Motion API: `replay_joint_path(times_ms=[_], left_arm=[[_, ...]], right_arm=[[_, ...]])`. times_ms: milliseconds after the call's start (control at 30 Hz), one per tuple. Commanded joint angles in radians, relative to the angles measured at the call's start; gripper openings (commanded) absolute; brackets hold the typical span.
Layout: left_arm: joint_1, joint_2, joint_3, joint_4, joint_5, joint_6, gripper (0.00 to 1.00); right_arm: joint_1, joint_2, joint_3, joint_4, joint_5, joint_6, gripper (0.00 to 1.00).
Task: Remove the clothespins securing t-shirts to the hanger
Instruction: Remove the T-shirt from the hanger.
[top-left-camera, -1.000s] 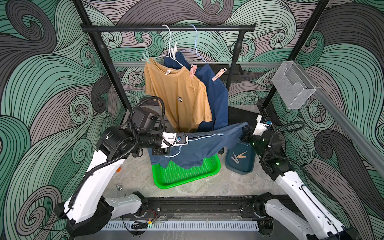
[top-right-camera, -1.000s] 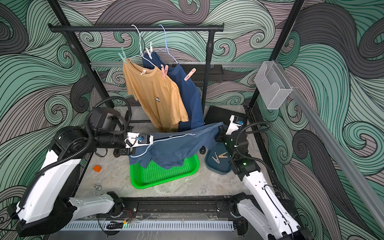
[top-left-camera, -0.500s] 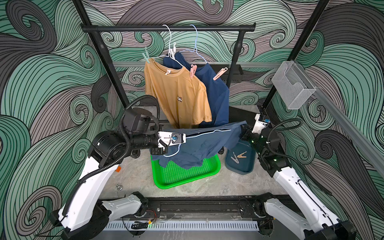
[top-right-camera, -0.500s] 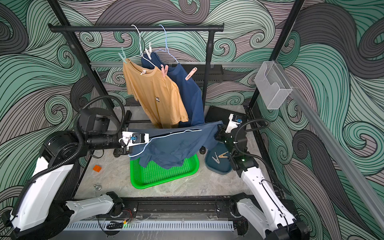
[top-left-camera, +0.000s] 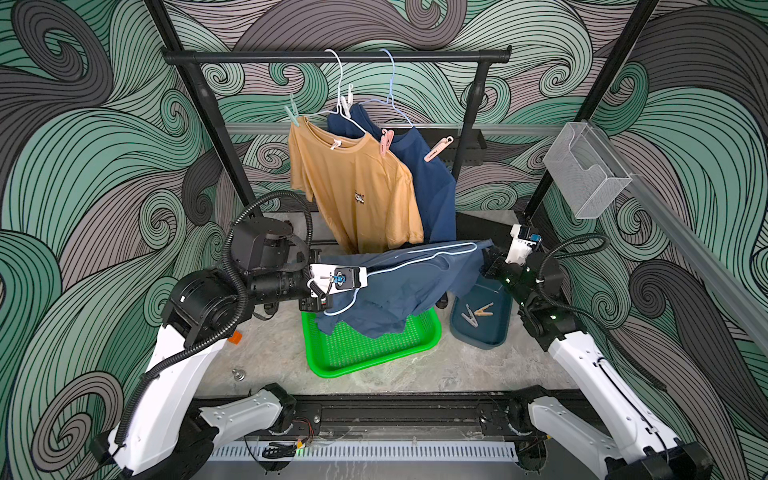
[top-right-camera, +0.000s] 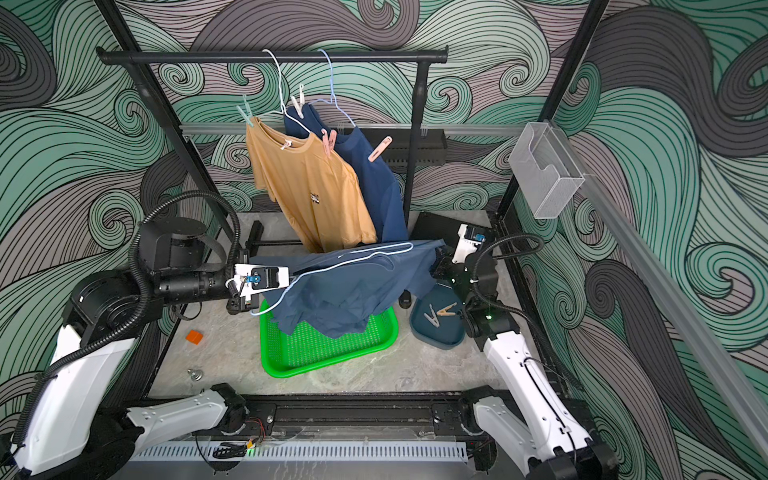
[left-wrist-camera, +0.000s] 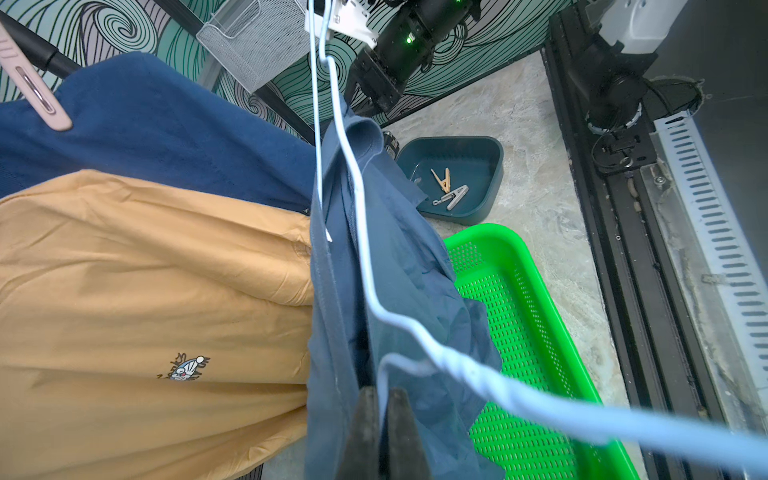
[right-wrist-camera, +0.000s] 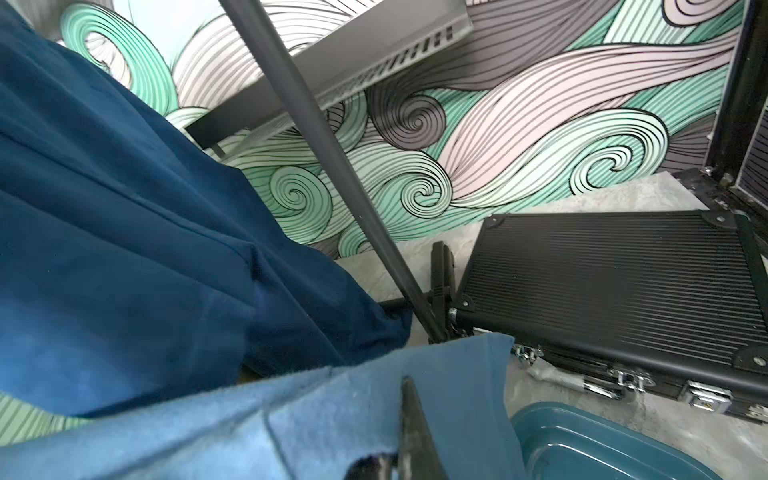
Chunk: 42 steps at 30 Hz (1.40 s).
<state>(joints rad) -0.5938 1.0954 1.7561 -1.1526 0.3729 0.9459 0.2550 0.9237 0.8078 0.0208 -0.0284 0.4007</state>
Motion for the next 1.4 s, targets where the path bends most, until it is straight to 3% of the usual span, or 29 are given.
replay_joint_path(times_ms=[0,133,267,467,567,767,867,1000,1367], left_arm=[[0.012,-0.009,-0.063,0.151,0.024,-0.064,0.0],[0.012,-0.011,-0.177,0.37,0.047,-0.163,0.0],[0.014,-0.005,-0.178,0.439,-0.012,-0.187,0.0],[0.036,0.013,-0.101,0.436,-0.073,-0.182,0.0],[0.045,0.027,-0.079,0.447,-0.105,-0.196,0.0],[0.051,0.02,-0.097,0.513,-0.143,-0.256,0.0],[0.051,-0.006,-0.16,0.575,-0.075,-0.296,0.0],[0.051,-0.027,-0.222,0.679,-0.022,-0.395,0.0],[0.051,-0.031,-0.2,0.752,0.078,-0.743,0.0]], right_arm=[[0.072,-0.036,0.129,-0.013,0.006,-0.005,0.0],[0.246,-0.029,0.196,-0.036,0.059,-0.017,0.0],[0.361,-0.046,0.15,0.006,0.14,0.023,0.0],[0.471,-0.077,0.082,0.065,0.199,0.079,0.0],[0.527,-0.083,0.098,0.064,0.244,0.042,0.0],[0.53,-0.185,0.13,-0.01,0.375,-0.12,0.0],[0.532,-0.192,0.137,-0.058,0.327,-0.11,0.0],[0.555,-0.119,0.092,-0.01,0.212,0.026,0.0],[0.665,0.06,0.005,0.165,0.213,0.075,0.0]])
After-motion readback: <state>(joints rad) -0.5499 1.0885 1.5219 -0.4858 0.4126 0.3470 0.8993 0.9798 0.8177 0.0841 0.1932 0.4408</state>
